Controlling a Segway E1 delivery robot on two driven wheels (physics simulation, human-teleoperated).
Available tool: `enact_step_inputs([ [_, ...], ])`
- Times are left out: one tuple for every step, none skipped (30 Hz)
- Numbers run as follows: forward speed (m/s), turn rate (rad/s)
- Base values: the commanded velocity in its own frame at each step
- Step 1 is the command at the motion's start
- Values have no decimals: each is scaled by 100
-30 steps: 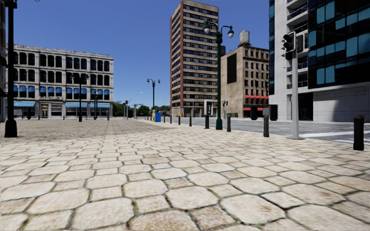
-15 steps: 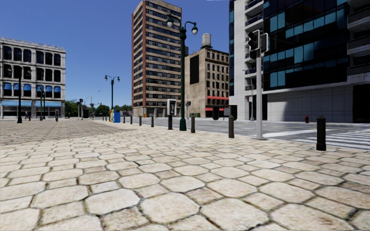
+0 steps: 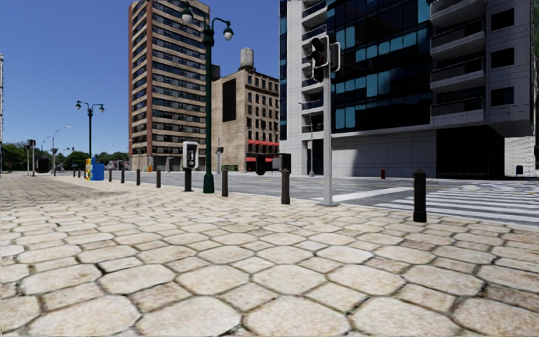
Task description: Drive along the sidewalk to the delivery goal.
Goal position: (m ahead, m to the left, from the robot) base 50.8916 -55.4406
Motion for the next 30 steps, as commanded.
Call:
enact_step_inputs([
  [141, -55],
  [140, -57],
  [140, -59],
  [139, -60],
  [138, -60],
  [138, -61],
  [138, -61],
  [137, -62],
  [137, -62],
  [137, -62],
  [137, -62],
  [137, -62],
  [137, -62],
  [137, -62],
  [137, -62],
  [137, -63],
  [137, -63],
  [137, -63],
  [137, -63],
  [137, -63],
  [137, -63],
  [137, -63],
  [137, -63],
  [137, -63],
  [137, -63],
  [137, -63],
  [137, -63],
  [137, -63],
  [137, -63],
  [137, -63],
])
